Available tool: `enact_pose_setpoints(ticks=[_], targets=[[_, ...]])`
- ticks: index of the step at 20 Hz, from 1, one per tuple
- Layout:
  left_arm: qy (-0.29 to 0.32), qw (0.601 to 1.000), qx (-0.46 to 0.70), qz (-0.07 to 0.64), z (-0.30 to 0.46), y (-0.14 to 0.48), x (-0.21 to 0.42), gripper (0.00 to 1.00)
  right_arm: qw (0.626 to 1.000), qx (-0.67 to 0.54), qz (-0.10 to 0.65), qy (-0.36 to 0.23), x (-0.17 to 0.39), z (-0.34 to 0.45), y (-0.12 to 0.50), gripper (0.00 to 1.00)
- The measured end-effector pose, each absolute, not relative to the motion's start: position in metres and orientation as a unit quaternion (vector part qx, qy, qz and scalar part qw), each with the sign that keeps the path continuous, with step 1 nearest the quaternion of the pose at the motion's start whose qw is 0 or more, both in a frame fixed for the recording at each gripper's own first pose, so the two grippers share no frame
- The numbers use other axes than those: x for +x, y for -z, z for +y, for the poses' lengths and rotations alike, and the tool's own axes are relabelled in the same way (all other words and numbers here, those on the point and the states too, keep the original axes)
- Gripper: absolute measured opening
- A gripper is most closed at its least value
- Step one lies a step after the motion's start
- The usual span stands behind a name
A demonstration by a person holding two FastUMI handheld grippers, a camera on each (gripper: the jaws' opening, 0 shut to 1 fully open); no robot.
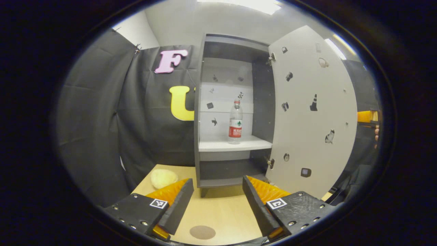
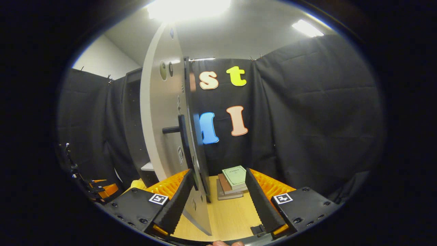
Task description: Open the cabinet door with the right hand, grasp the bottle in the cabinet with the left hand and place it on the coaster, then close the cabinet door with the right hand.
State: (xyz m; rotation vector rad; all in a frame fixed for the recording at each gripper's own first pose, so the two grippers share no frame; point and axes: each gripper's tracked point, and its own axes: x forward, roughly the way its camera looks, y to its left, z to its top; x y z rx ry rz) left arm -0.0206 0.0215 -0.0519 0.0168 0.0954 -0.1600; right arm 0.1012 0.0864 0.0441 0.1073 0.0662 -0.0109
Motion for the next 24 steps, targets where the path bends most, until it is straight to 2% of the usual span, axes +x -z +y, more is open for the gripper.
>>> enact_pose_setpoints(ticks=[1,5,9,24], targets=[[0.09,0.995,0.011,0.042,0.018,0.048,-0.015,0.89,0.997,0.064,0.036,0.014,0.099,0.079,-0.045,0.95],[0.138,0.99,-0.003,0.024,-0.004,0.036,0.001,0.87,0.995,0.082,0.024,0.058,0.1,0.048,-0.058,0.93],[0.154,0.988,-0.005,0.014,-0.017,0.024,0.023,0.89,0.993,0.083,0.032,0.078,0.118,0.025,-0.058,0.93],[0.139,0.989,-0.01,0.044,-0.035,0.03,0.084,0.87,0.996,0.053,0.045,0.059,0.215,-0.001,-0.036,0.94]])
